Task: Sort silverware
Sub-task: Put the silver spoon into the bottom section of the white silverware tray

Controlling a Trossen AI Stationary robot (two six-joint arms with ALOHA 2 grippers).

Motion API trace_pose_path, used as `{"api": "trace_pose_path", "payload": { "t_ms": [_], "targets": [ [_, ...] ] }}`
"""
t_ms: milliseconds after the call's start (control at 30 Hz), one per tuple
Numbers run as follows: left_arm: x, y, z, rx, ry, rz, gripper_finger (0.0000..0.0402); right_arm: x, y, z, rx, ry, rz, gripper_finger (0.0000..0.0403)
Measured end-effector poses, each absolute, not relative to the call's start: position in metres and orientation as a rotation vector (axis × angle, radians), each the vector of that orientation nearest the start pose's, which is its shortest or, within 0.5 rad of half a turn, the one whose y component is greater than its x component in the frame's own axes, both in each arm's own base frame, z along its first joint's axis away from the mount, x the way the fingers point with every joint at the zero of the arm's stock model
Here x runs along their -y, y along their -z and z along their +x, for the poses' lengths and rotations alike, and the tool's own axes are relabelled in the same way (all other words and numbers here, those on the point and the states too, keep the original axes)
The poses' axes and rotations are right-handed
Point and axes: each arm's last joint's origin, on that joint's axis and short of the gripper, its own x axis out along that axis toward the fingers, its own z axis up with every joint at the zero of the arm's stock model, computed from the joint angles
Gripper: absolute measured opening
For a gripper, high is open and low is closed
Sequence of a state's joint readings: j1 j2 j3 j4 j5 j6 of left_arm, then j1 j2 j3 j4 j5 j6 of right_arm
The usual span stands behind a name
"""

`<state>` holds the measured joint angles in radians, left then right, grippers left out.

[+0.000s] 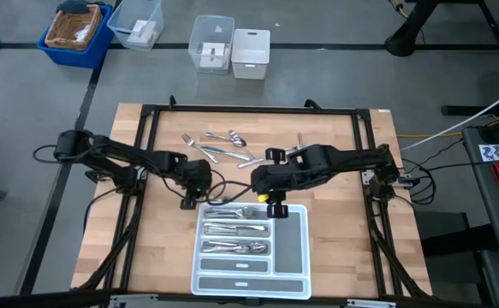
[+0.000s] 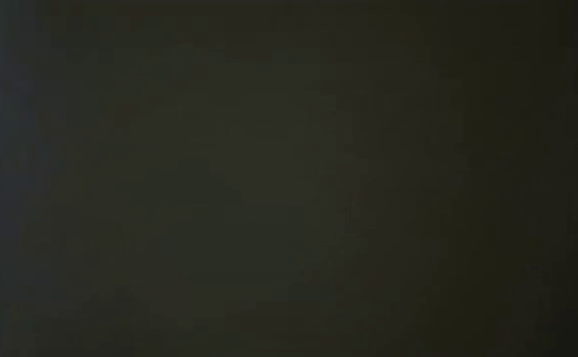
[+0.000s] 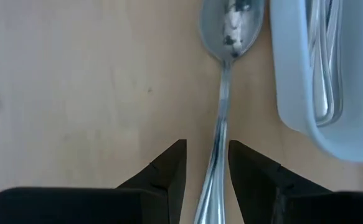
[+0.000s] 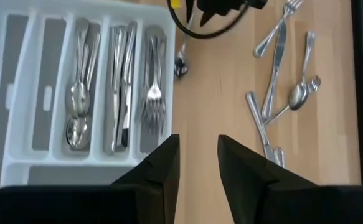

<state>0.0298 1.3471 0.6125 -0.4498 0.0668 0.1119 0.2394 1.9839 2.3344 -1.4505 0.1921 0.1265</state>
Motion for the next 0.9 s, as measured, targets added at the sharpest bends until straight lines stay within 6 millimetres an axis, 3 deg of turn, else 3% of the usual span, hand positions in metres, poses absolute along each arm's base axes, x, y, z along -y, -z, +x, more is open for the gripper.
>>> {"api": "trace_pose_path", "payload": {
  "t_ms": [467,733,900],
  "targets": [
    [0.005,-0.144,0.232,-1.133,0.135,0.070,0.0109,-0.083,-0.397,0.363,-1.146,0.040,-0.145,0.0111],
    [0.005,-0.123,0.238,-1.208,0.131,0.058,0.0109,-0.082,-0.395,0.359,-1.190,0.045,-0.158,0.0111],
    [0.005,-0.121,0.238,-1.221,0.124,0.051,0.0095,-0.079,-0.399,0.356,-1.170,0.073,-0.189,0.0111]
  ]
}}
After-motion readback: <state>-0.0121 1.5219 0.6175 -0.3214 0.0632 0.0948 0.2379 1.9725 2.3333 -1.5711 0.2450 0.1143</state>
